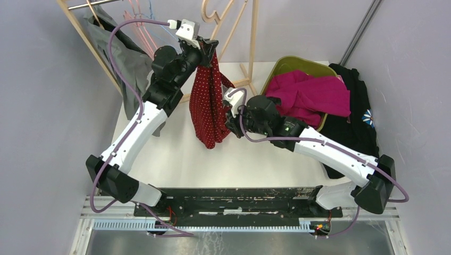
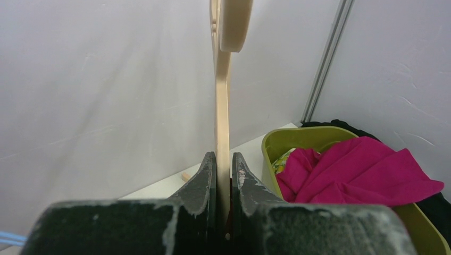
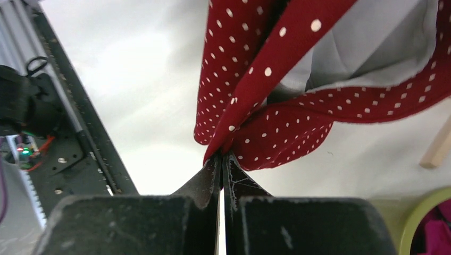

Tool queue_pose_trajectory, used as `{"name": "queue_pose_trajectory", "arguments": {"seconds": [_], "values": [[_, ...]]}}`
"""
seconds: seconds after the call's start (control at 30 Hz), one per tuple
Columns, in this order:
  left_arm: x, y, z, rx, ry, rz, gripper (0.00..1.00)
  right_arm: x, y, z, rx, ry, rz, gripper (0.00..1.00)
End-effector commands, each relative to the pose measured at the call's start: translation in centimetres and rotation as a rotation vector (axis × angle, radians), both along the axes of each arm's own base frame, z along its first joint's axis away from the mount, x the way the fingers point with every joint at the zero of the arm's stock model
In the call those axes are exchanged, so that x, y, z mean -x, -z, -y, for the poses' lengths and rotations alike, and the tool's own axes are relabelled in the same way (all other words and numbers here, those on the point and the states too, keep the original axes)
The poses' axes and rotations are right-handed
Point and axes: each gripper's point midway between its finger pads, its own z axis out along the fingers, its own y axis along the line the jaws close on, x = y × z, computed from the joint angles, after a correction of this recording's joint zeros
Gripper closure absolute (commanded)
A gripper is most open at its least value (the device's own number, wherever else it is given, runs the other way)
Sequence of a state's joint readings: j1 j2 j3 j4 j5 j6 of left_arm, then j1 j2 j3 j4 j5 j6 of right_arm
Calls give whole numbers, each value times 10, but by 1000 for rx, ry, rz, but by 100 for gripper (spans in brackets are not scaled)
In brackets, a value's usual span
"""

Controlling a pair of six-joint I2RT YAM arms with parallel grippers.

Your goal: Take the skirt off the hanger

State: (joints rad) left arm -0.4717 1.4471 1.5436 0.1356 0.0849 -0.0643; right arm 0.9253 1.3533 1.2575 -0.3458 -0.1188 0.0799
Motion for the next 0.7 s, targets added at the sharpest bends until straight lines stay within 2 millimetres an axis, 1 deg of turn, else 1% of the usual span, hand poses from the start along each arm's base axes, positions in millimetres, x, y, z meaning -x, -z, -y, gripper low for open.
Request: {"name": "queue_pose_trajectory", "arguments": {"seconds": [0.0,0.1,0.2,0.27,0.33,0.47,0.57,0.67], "values": [[56,-157,-66,287,-149,424,97,52,95,38,235,-64,-200,99],[65,-170,-75,283,-182,471,97,58,111,49,277,-63,-219,99],[73,-182,-88,285,-235,515,97,67,133,64,351,-77,-242,99],[82,-190,-97,288,-261,547,97,74,145,75,378,-77,-261,99],[89,-195,-104,291,-291,576,97,79,154,84,400,-72,-273,99],[94,-201,-114,288,-337,607,97,88,174,96,450,-83,-301,99],[98,-208,-117,280,-348,627,97,90,176,97,439,-77,-316,99],[107,-218,-119,290,-338,651,97,88,173,96,444,-79,-309,99]]}}
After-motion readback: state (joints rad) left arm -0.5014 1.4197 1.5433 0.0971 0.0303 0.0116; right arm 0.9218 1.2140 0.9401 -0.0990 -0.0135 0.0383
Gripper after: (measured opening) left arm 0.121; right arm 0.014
